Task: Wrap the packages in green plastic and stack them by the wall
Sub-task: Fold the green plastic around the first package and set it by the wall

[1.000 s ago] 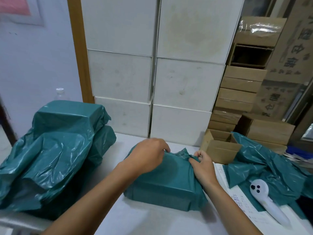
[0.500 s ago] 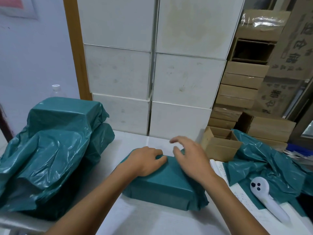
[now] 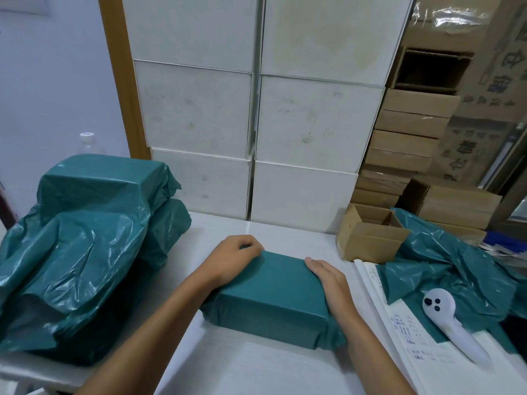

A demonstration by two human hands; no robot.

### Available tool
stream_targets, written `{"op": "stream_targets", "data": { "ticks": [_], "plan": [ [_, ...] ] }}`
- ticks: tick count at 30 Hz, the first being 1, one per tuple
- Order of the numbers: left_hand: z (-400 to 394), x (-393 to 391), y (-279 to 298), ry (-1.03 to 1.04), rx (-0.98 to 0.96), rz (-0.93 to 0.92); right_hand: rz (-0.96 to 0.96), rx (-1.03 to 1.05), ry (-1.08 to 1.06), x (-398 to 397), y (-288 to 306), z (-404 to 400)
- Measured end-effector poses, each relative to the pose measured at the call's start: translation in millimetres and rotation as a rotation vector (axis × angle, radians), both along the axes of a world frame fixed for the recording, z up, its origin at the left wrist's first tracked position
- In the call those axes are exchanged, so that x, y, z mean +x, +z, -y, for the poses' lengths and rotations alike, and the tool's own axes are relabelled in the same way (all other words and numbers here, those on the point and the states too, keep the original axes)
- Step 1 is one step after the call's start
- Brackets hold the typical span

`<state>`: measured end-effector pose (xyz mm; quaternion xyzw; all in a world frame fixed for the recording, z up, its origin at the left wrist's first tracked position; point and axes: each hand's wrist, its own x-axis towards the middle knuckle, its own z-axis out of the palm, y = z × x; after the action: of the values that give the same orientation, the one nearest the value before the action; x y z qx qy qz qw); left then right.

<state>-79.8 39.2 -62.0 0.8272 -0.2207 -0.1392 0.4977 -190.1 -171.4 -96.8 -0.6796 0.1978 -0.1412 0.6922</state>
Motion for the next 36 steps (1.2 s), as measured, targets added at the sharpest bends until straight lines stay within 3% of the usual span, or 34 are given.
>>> {"op": "stream_targets", "data": {
  "ticks": [5, 9, 13, 20, 28, 31, 36],
  "plan": [
    [-12, 2, -19, 0.034, -0.270, -0.190, 0.042, 0.071, -0.036, 5, -8, -2],
    [-13, -1, -42, 0.072, -0.459, -0.204, 0.075, 0.131, -0.049, 11, -20, -2],
    [-4, -11, -45, 0.146, -0.701, -0.399, 0.076, 0.256, -0.007, 17, -29, 1],
    [1, -9, -51, 0.115, -0.852, -0.533, 0.105, 0.482, 0.080, 23, -38, 5],
    [-3, -12, -47, 0.064, -0.827, -0.478, 0.086, 0.574, 0.048, 16, -33, -1],
    [-7, -17, -40, 0.067, -0.717, -0.491, 0.031, 0.341, 0.011, 11, -16, -5],
    [-23, -12, -33, 0.071, -0.348, -0.215, 0.051, -0.085, 0.051, -8, 2, 2]
  ]
}}
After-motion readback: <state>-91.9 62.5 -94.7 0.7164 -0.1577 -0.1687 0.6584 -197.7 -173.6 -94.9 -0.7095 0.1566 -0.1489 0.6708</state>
